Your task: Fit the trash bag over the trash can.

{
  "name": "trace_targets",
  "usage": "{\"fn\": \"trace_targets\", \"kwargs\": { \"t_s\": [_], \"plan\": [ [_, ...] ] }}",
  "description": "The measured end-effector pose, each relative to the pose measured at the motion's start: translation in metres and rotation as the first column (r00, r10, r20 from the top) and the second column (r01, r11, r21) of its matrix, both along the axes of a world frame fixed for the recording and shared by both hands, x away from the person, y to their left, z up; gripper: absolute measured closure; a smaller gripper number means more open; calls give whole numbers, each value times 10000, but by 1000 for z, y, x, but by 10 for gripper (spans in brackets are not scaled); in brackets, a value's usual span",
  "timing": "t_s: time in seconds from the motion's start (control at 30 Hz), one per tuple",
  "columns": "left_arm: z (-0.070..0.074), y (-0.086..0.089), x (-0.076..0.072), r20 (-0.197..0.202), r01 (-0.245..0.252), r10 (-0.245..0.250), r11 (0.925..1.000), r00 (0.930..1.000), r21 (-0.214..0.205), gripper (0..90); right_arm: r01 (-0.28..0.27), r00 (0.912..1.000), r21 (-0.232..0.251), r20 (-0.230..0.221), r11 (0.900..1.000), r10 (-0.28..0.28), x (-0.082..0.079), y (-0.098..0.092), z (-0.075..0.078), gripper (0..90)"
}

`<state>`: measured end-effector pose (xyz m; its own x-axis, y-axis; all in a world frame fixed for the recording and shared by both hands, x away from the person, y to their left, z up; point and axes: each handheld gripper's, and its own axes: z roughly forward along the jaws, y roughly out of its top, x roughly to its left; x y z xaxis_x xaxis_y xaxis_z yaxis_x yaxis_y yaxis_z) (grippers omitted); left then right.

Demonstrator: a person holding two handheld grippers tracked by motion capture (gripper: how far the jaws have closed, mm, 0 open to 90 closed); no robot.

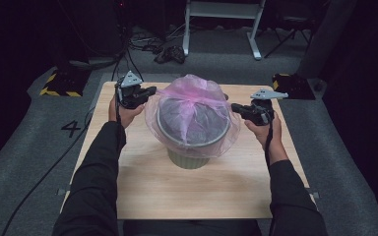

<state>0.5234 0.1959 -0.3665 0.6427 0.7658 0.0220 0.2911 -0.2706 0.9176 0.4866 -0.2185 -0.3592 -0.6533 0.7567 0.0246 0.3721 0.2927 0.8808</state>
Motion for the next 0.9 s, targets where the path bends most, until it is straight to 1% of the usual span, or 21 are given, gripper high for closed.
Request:
{"fn": "trace_targets", "kwargs": {
  "t_s": [0.07, 0.13, 0.17, 0.2, 0.27, 0.33, 0.4, 0.47, 0.5, 0.63, 0.7, 0.8, 0.87, 0.9],
  "plan": [
    [-6, -5, 2, -197, 5, 0, 9997, 9998, 239, 895, -19, 9997, 77, -223, 10000, 21, 4, 1, -6, 900],
    [-12, -8, 3, -386, 146, -135, 9994, 9992, 298, 896, -7, 9993, 101, -371, 9999, 11, 6, 2, -10, 900],
    [-17, -11, 2, -470, 249, -230, 9989, 9986, 392, 896, -46, 9988, 227, -486, 9997, 57, 7, 2, -13, 900],
    [-19, -13, 2, -561, 348, -323, 9984, 9979, 444, 896, -116, 9986, 242, -520, 9996, 128, 7, 3, -15, 900],
    [-25, -16, 1, -669, 590, -562, 9975, 9962, 397, 896, -251, 9977, 167, -628, 9995, 261, 6, 5, -19, 900],
    [-30, -19, -2, -837, 904, -875, 9954, 9926, 317, 898, -378, 9960, 216, -806, 9991, 394, 6, 5, -23, 900],
    [-34, -25, -6, -837, 1192, -1161, 9923, 9897, 335, 899, -515, 9946, 332, -887, 9981, 542, 5, 6, -27, 900],
    [-36, -30, -12, -855, 1522, -1487, 9876, 9852, 372, 899, -700, 9928, 419, -943, 9967, 737, 2, 5, -29, 900],
    [-36, -31, -14, -811, 1588, -1553, 9866, 9845, 384, 899, -809, 9916, 448, -978, 9957, 850, 0, 5, -31, 900],
    [-36, -30, -25, -783, 1912, -1899, 9815, 9787, 92, 900, -1081, 9886, 439, -1007, 9932, 1120, -9, 5, -34, 900],
    [-37, -29, -32, -736, 2109, -2095, 9774, 9750, 112, 900, -1225, 9864, 548, -1035, 9910, 1277, -14, 5, -36, 900],
    [-38, -29, -45, -657, 2495, -2483, 9683, 9664, 97, 900, -1429, 9833, 690, -1033, 9873, 1495, -22, 2, -39, 900],
    [-39, -28, -53, -654, 2785, -2781, 9604, 9583, -33, 900, -1548, 9817, 765, -1002, 9850, 1621, -28, -1, -41, 900],
    [-40, -27, -57, -560, 2867, -2863, 9580, 9565, -16, 900, -1622, 9804, 825, -999, 9833, 1701, -32, -2, -41, 900]
  ]
}}
